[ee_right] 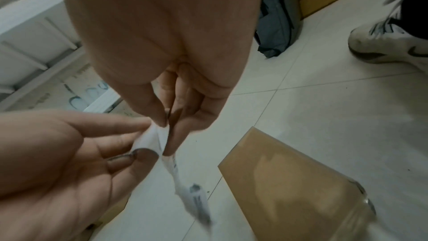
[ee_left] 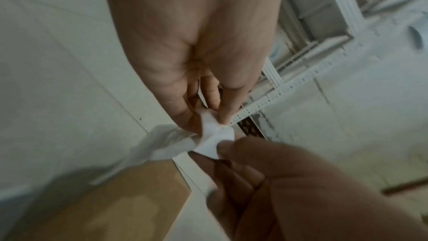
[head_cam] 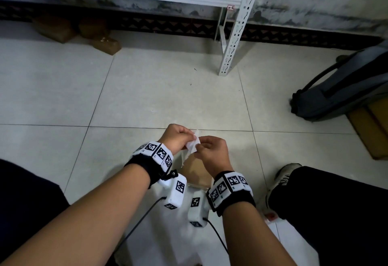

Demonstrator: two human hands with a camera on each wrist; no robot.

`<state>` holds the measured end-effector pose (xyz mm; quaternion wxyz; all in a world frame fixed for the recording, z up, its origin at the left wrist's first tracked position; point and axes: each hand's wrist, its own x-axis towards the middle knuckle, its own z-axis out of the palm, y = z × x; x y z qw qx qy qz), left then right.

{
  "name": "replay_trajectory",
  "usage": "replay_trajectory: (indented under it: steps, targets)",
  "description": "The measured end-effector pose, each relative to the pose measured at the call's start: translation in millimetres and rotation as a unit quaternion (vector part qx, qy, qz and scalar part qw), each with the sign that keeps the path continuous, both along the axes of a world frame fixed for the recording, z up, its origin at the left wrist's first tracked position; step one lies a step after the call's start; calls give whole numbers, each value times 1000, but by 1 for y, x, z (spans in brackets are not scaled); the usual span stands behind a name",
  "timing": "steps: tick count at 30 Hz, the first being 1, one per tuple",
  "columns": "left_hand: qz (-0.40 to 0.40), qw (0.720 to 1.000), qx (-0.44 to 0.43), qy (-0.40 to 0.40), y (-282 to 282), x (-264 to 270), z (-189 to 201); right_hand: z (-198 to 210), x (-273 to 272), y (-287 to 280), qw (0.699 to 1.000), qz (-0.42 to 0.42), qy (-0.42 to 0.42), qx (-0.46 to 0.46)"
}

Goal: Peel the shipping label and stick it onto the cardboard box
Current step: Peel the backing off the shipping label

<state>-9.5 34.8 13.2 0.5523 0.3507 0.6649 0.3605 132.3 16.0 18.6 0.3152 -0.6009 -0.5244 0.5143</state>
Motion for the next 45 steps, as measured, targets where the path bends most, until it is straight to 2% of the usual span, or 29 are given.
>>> replay_trajectory:
  steps: [3,5,8,10,13,17,19,22,26,29,33,35,39,42,45]
  targets:
    - [19,1000,-6,-5,-1,1,3,2,1,2,999,-27,-33,3]
    - [8,999,9,38,-3,7,9,5,1,2,998,-36,-50,22]
    - [17,993,62,97,-5,17,10,4,-4,5,997,-34,-37,61]
    - [45,989,102,99,-5,21,10,6,-7,6,994,-63,-21,91]
    - [50,986,138,85,-3,25,15,10,-5,6,990,-97,-10,106]
    - [23,991,122,54,-1,20,15,9,-5,6,992,-62,-17,108]
    - [53,992,105,40,-1,18,16,8,-7,5,993,-64,-10,99]
    - [114,987,100,-43,-1,18,23,11,-10,3,988,-53,-4,142]
    - [135,984,82,-78,2,8,22,13,-13,5,989,-40,13,140]
    - [113,990,62,-51,2,-1,16,9,-11,10,988,-72,-5,139]
    - [92,988,97,-77,-1,4,24,7,-13,6,977,-76,-61,190]
    - [76,988,112,-76,1,8,29,10,-16,1,981,-86,-36,168]
    - [38,991,128,-1,4,8,30,14,-13,3,986,-124,31,111]
    - [-14,992,121,37,4,2,21,10,-6,10,987,-141,10,72]
    - [-29,992,113,46,3,1,13,5,-2,14,990,-110,-42,75]
